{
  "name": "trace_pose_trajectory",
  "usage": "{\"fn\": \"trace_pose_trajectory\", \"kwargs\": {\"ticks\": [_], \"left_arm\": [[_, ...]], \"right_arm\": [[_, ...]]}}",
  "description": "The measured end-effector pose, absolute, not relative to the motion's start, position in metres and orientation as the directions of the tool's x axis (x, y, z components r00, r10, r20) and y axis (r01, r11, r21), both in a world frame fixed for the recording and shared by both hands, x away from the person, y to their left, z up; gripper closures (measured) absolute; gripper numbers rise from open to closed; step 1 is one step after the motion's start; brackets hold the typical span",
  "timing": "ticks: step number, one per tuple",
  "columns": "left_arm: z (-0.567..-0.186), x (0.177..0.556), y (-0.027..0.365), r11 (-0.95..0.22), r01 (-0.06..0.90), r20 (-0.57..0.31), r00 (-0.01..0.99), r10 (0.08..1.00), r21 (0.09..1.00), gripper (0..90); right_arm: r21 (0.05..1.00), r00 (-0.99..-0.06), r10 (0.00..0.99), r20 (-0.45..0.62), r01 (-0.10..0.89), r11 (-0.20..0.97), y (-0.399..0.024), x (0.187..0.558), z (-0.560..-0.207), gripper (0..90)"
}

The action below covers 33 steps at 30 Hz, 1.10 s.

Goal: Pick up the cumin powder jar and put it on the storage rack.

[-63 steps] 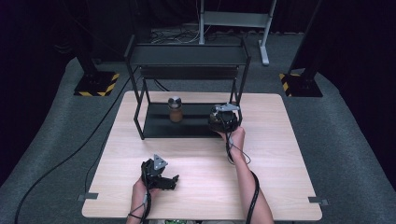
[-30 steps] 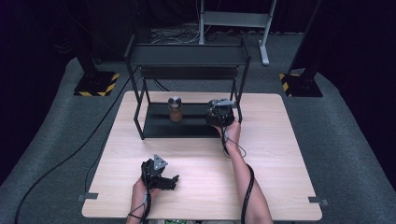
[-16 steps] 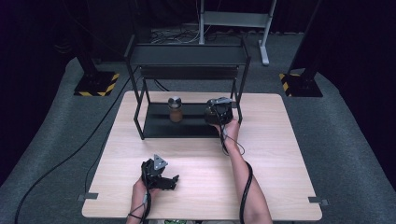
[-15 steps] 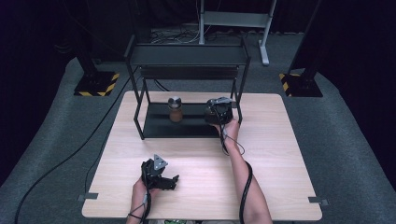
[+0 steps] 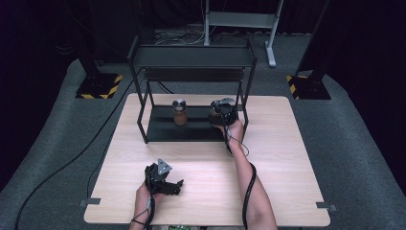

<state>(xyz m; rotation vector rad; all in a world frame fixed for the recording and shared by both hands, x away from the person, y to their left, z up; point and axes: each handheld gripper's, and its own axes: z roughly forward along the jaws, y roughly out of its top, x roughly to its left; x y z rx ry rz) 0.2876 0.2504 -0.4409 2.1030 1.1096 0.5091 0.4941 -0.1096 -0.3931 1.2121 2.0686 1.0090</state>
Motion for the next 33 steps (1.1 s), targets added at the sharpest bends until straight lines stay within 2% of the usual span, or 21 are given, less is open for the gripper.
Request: {"fn": "trace_pose_trajectory", "kwargs": {"ticks": [33], "left_arm": [[-0.441, 0.287, 0.250, -0.392, 0.556, 0.022, 0.556, 0.831, 0.733, 1.1]], "right_arm": [[0.816, -0.414, 0.910, -0.008, 0.523, 0.245, -0.107, 0.512, -0.409, 29.8]]}}
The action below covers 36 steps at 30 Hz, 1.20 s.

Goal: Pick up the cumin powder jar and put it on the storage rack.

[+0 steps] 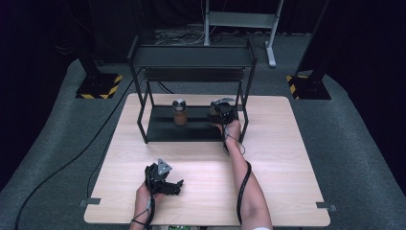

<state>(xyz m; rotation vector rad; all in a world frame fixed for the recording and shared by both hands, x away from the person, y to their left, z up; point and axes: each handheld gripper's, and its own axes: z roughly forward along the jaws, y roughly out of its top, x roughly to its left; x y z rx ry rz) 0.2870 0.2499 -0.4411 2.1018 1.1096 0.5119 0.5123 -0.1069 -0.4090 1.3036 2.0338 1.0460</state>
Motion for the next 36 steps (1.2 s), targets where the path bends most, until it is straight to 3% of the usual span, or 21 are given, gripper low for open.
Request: {"fn": "trace_pose_trajectory", "kwargs": {"ticks": [28, 30, 32, 36], "left_arm": [[-0.441, 0.287, 0.250, -0.394, 0.555, 0.025, 0.557, 0.830, 0.733, 1.1], [-0.441, 0.287, 0.250, -0.392, 0.556, 0.023, 0.556, 0.831, 0.733, 1.1], [-0.441, 0.287, 0.250, -0.394, 0.555, 0.025, 0.556, 0.830, 0.733, 1.1], [-0.441, 0.287, 0.250, -0.395, 0.554, 0.027, 0.557, 0.830, 0.733, 1.1]], "right_arm": [[0.805, -0.407, 0.913, -0.005, 0.540, 0.245, -0.106, 0.516, -0.405, 29.2], [0.805, -0.405, 0.914, 0.003, 0.544, 0.238, -0.106, 0.516, -0.404, 26.4], [0.799, -0.398, 0.918, 0.003, 0.553, 0.237, -0.105, 0.516, -0.401, 16.6], [0.794, -0.397, 0.918, -0.008, 0.556, 0.248, -0.101, 0.510, -0.394, 5.5]]}}
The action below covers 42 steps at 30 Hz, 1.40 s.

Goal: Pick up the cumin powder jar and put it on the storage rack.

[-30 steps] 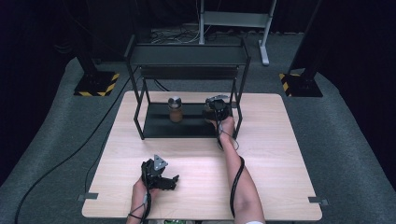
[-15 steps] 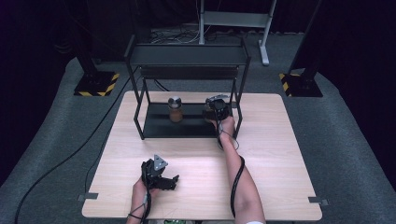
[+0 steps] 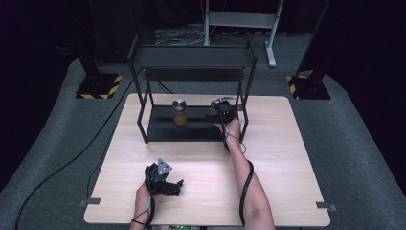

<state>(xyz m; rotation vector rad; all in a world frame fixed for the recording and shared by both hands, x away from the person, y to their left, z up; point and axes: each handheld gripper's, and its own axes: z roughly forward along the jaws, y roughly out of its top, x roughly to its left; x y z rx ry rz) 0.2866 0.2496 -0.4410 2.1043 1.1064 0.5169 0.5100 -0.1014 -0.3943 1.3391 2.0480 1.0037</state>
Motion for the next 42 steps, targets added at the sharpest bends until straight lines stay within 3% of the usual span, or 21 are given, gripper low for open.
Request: {"fn": "trace_pose_trajectory", "kwargs": {"ticks": [4, 21, 29, 42], "left_arm": [[-0.441, 0.287, 0.250, -0.396, 0.554, 0.028, 0.556, 0.830, 0.733, 1.1], [-0.441, 0.286, 0.249, -0.395, 0.552, 0.029, 0.556, 0.831, 0.734, 1.1], [-0.441, 0.286, 0.249, -0.396, 0.554, 0.028, 0.556, 0.831, 0.733, 1.1], [-0.441, 0.288, 0.249, -0.397, 0.554, 0.025, 0.559, 0.829, 0.732, 1.0]], "right_arm": [[0.770, -0.437, 0.899, -0.013, 0.570, 0.288, -0.101, 0.503, -0.385, 0.0], [0.744, -0.510, 0.860, -0.024, 0.566, 0.356, -0.116, 0.424, -0.378, 0.0], [0.734, -0.558, 0.828, -0.054, 0.540, 0.412, -0.146, 0.371, -0.391, 0.0], [0.714, -0.539, 0.836, -0.102, 0.546, 0.439, -0.196, 0.296, -0.416, 0.0]]}}
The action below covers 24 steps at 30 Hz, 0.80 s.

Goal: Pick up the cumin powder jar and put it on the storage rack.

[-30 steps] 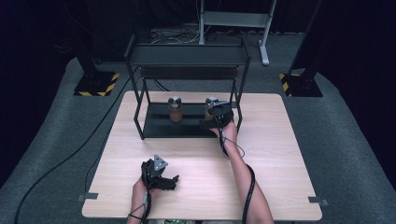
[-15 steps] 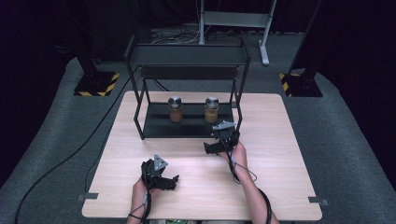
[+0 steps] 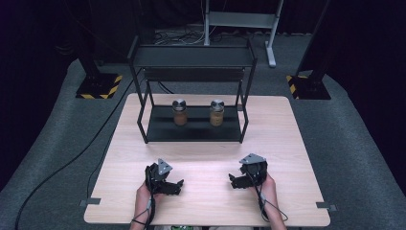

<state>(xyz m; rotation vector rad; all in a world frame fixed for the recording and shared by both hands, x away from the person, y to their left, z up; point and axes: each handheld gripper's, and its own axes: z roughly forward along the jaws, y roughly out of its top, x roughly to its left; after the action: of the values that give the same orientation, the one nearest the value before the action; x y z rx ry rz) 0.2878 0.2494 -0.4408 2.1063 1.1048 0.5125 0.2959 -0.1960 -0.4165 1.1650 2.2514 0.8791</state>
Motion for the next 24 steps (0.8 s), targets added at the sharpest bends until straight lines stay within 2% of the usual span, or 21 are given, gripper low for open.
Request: {"fn": "trace_pose_trajectory", "kwargs": {"ticks": [7, 11, 15, 24], "left_arm": [[-0.441, 0.287, 0.249, -0.398, 0.554, 0.028, 0.558, 0.829, 0.732, 0.8], [-0.441, 0.287, 0.248, -0.399, 0.552, 0.032, 0.557, 0.830, 0.732, 0.6], [-0.441, 0.287, 0.248, -0.399, 0.551, 0.033, 0.557, 0.830, 0.733, 0.7], [-0.441, 0.286, 0.248, -0.403, 0.548, 0.039, 0.557, 0.829, 0.733, 0.7]], "right_arm": [[0.691, -0.486, 0.861, -0.149, 0.572, 0.443, -0.205, 0.273, -0.424, 0.0], [0.703, -0.477, 0.870, -0.125, 0.576, 0.417, -0.214, 0.268, -0.427, 0.0], [0.730, -0.471, 0.881, -0.045, 0.586, 0.351, -0.228, 0.268, -0.436, 0.0], [0.732, -0.472, 0.880, -0.050, 0.582, 0.354, -0.228, 0.267, -0.436, 0.0]]}}
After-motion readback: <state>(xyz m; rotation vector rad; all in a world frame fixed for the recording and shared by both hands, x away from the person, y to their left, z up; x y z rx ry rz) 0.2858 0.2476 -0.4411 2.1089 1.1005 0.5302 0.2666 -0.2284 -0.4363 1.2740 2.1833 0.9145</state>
